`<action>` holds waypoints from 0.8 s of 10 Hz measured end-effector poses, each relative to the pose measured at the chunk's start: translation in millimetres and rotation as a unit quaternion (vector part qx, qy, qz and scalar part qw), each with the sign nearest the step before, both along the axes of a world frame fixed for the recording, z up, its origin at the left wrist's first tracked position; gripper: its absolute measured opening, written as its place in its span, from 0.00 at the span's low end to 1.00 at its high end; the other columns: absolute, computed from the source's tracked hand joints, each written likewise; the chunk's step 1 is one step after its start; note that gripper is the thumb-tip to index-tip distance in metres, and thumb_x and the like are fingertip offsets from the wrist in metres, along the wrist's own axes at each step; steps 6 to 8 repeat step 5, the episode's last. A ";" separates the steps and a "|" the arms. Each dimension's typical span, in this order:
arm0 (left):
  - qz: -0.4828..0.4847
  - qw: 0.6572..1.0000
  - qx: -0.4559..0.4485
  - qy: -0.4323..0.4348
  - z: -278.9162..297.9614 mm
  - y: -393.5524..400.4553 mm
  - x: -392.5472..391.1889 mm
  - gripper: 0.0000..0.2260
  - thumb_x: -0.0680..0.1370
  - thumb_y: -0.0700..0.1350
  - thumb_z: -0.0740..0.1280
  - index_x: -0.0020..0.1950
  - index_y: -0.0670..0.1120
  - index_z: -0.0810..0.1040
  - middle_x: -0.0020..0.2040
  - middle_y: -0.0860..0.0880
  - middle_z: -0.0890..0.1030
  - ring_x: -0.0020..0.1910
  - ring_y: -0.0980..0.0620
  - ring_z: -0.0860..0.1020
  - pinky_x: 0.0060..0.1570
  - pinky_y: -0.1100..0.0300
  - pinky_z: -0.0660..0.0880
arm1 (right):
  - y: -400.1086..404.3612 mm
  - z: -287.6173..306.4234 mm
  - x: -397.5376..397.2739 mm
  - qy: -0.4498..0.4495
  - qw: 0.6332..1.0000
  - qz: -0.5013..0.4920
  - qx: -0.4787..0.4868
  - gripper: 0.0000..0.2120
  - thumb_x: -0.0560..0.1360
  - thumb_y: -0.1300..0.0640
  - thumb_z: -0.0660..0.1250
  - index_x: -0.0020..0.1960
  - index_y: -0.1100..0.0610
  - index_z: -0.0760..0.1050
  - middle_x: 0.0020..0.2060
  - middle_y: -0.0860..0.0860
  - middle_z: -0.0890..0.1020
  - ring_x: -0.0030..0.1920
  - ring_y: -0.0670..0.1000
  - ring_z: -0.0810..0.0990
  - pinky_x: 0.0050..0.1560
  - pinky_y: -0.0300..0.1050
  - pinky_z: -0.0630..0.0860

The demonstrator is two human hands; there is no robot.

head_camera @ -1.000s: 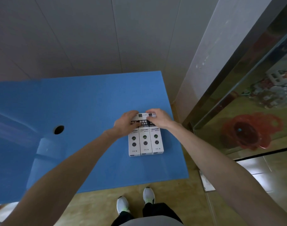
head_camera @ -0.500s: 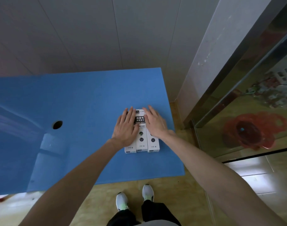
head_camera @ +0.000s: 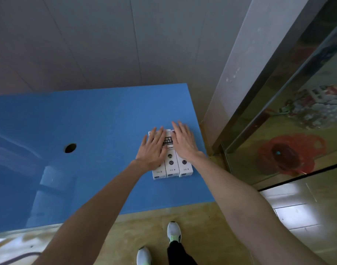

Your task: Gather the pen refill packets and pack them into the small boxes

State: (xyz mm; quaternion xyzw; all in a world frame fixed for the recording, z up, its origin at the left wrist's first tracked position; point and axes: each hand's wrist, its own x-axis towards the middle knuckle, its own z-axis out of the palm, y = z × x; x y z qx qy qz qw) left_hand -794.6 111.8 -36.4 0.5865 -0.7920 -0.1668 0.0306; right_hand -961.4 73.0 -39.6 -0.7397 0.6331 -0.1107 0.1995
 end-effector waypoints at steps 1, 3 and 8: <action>0.005 0.999 -0.015 -0.035 25.7 -1.9 5.3 0.32 0.84 0.58 0.41 0.84 0.44 0.41 0.84 0.48 0.39 0.83 0.48 0.38 0.80 0.41 0.42 | -0.2 29.8 -1.5 0.065 0.998 -0.003 -0.022 0.28 0.87 0.45 0.45 0.84 0.54 0.48 0.84 0.55 0.50 0.83 0.57 0.46 0.81 0.61 0.48; 0.049 0.996 -0.041 -0.069 94.7 -6.7 22.9 0.30 0.85 0.57 0.47 0.84 0.42 0.48 0.84 0.43 0.52 0.82 0.43 0.52 0.80 0.41 0.47 | 14.4 91.5 -1.3 0.191 0.982 -0.002 0.003 0.29 0.86 0.46 0.51 0.83 0.56 0.49 0.82 0.57 0.55 0.83 0.59 0.48 0.80 0.62 0.49; 0.018 0.995 -0.049 -0.089 130.8 6.2 40.4 0.26 0.85 0.54 0.49 0.78 0.41 0.62 0.75 0.41 0.69 0.73 0.41 0.68 0.74 0.43 0.60 | 45.0 132.6 0.7 0.175 0.984 -0.027 -0.006 0.33 0.85 0.55 0.57 0.83 0.61 0.44 0.82 0.57 0.54 0.83 0.58 0.47 0.81 0.59 0.50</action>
